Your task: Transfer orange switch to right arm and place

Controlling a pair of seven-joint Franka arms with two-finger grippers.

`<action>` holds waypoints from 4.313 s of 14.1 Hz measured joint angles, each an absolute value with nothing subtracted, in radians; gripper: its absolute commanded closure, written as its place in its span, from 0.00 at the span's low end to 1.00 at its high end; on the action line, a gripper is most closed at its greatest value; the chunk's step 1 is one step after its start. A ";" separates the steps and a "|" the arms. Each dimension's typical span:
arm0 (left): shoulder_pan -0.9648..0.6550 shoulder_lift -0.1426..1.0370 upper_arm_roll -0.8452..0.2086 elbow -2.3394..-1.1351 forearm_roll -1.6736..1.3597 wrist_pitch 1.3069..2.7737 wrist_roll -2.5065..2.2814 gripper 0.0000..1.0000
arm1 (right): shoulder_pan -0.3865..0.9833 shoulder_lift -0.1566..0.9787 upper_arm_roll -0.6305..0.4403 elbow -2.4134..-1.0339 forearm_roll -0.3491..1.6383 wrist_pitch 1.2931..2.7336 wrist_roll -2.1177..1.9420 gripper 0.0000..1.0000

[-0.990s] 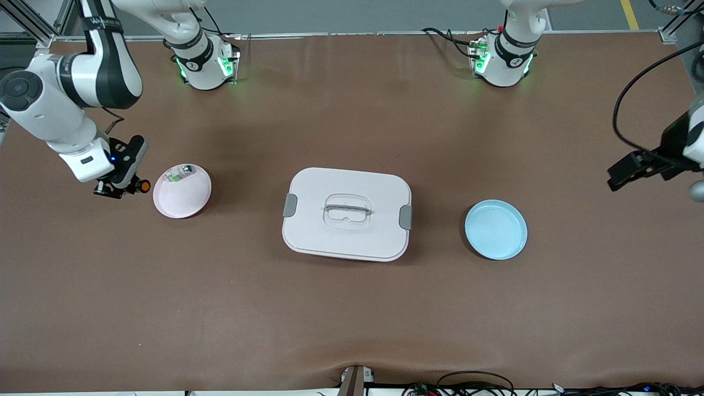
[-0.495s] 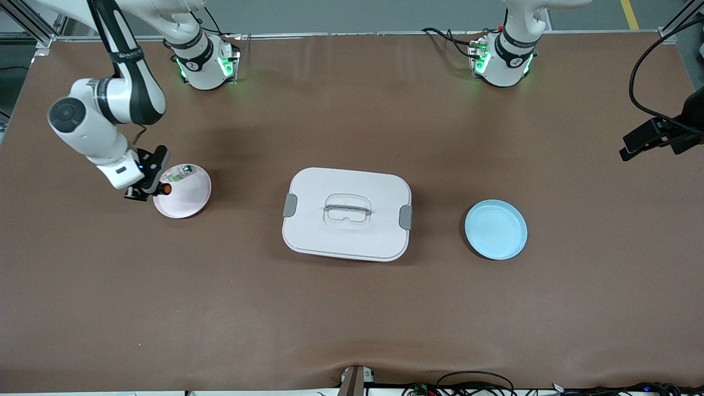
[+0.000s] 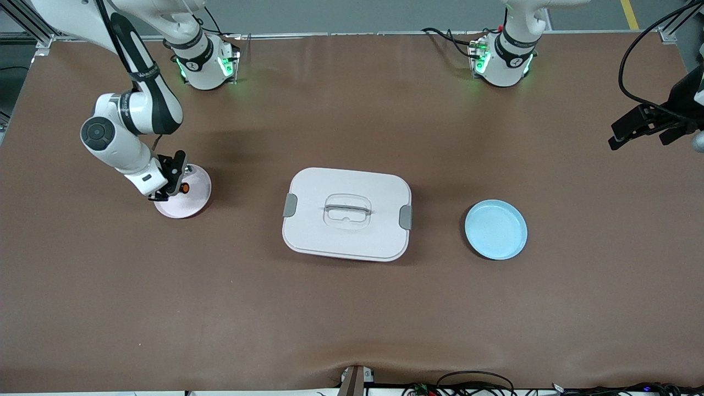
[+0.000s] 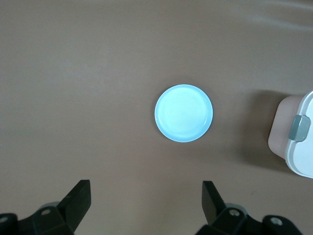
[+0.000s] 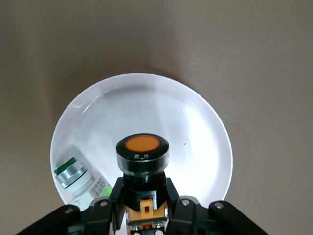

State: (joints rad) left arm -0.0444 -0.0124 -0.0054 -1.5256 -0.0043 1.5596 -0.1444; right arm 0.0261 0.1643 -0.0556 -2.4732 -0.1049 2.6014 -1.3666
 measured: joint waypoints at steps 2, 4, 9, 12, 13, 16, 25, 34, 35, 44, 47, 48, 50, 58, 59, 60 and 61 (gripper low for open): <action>-0.044 -0.012 -0.008 -1.531 -0.004 1.564 -0.145 0.00 | 0.026 0.183 -0.056 -2.485 -0.105 2.629 -1.367 1.00; -0.044 -0.012 -0.010 -1.534 -0.004 1.564 -0.145 0.00 | 0.026 0.200 -0.056 -2.495 -0.106 2.652 -1.367 1.00; -0.044 -0.012 -0.010 -1.534 -0.004 1.564 -0.145 0.00 | 0.026 0.238 -0.058 -2.502 -0.106 2.703 -1.366 1.00; -0.045 -0.015 -0.012 -1.534 -0.004 1.564 -0.145 0.00 | 0.026 0.264 -0.058 -2.503 -0.106 2.724 -1.366 0.93; -0.045 -0.017 -0.013 -1.534 -0.004 1.562 -0.144 0.00 | 0.026 0.265 -0.058 -2.503 -0.106 2.729 -1.366 0.92; -0.044 -0.027 -0.013 -1.534 -0.004 1.547 -0.143 0.00 | 0.025 0.265 -0.059 -2.503 -0.106 2.732 -1.366 0.07; -0.045 -0.032 -0.027 -1.535 -0.004 1.540 -0.143 0.00 | 0.026 0.247 -0.059 -2.487 -0.106 2.746 -1.365 0.00; -0.045 -0.030 -0.028 -1.545 -0.004 1.541 -0.143 0.00 | 0.004 0.063 -0.076 -2.340 -0.106 2.425 -1.128 0.00; -0.045 -0.030 -0.028 -1.545 -0.004 1.541 -0.143 0.00 | 0.001 0.060 -0.076 -2.332 -0.108 2.398 -1.007 0.00; -0.045 -0.030 -0.028 -1.546 -0.004 1.541 -0.143 0.00 | -0.008 0.059 -0.075 -2.178 -0.113 2.091 -0.031 0.00; -0.045 -0.030 -0.028 -1.546 -0.004 1.541 -0.143 0.00 | -0.015 0.059 -0.076 -2.093 -0.113 1.990 -0.008 0.00; -0.045 -0.030 -0.028 -1.546 -0.004 1.541 -0.143 0.00 | -0.016 0.060 -0.076 -2.055 -0.112 1.954 -0.007 0.00; -0.045 -0.030 -0.028 -1.546 -0.004 1.541 -0.143 0.00 | -0.015 0.063 -0.073 -1.981 -0.101 1.921 -0.005 0.00; -0.045 -0.029 -0.028 -1.546 -0.004 1.542 -0.143 0.00 | -0.019 0.044 -0.075 -1.692 -0.011 1.752 0.002 0.00; -0.045 -0.029 -0.028 -1.546 -0.004 1.542 -0.143 0.00 | -0.019 0.036 -0.075 -1.647 -0.010 1.703 0.005 0.00; -0.045 -0.029 -0.028 -1.546 -0.004 1.542 -0.143 0.00 | -0.019 0.030 -0.075 -1.608 -0.008 1.663 0.007 0.00; -0.045 -0.029 -0.028 -1.546 -0.004 1.542 -0.143 0.00 | -0.019 0.025 -0.074 -1.580 -0.006 1.639 0.008 0.00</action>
State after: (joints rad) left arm -0.0452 -0.0292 -0.0284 -1.5463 -0.0044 1.5424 -0.1434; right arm -0.0189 0.0249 -0.0743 -1.5803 -0.0056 1.6395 0.0079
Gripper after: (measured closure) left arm 0.000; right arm 0.000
